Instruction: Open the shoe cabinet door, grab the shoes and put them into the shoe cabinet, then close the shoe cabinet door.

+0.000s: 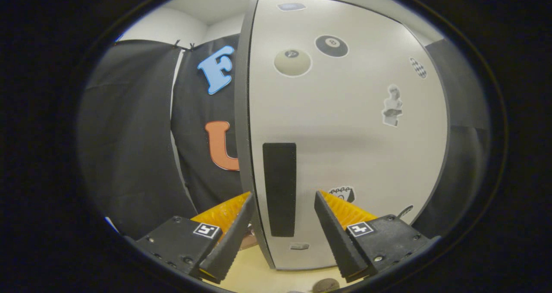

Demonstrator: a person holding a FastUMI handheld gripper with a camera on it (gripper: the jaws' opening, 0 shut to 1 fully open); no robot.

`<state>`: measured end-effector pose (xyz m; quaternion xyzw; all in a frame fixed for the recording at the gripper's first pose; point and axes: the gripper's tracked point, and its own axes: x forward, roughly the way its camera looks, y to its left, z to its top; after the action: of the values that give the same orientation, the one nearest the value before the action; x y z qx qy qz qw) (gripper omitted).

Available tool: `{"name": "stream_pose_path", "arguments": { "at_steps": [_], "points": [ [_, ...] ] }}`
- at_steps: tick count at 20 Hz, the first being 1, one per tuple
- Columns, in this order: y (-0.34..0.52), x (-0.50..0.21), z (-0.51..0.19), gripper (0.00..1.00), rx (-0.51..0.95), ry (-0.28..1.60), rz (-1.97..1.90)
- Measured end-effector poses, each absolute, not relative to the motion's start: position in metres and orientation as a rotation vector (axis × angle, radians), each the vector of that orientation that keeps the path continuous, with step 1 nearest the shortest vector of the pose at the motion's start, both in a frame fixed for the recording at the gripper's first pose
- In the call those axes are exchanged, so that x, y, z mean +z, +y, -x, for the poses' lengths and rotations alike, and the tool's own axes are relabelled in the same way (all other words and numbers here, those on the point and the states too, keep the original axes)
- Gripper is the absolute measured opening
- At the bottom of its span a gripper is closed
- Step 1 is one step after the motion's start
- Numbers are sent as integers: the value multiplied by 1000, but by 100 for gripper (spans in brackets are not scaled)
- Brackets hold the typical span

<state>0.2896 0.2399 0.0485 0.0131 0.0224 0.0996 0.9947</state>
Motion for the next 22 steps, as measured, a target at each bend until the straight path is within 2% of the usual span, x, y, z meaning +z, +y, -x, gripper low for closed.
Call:
{"name": "stream_pose_path", "arguments": {
  "at_steps": [3,6,8,11,18,22],
  "points": [
    [247,40,-295,77,227,79,-20],
    [240,43,-298,64,167,56,-5],
    [241,43,-299,46,150,48,-12],
    [238,42,-301,39,108,21,0],
    [236,39,-292,30,220,35,13],
    [232,36,-261,27,272,53,3]
  ]
}}
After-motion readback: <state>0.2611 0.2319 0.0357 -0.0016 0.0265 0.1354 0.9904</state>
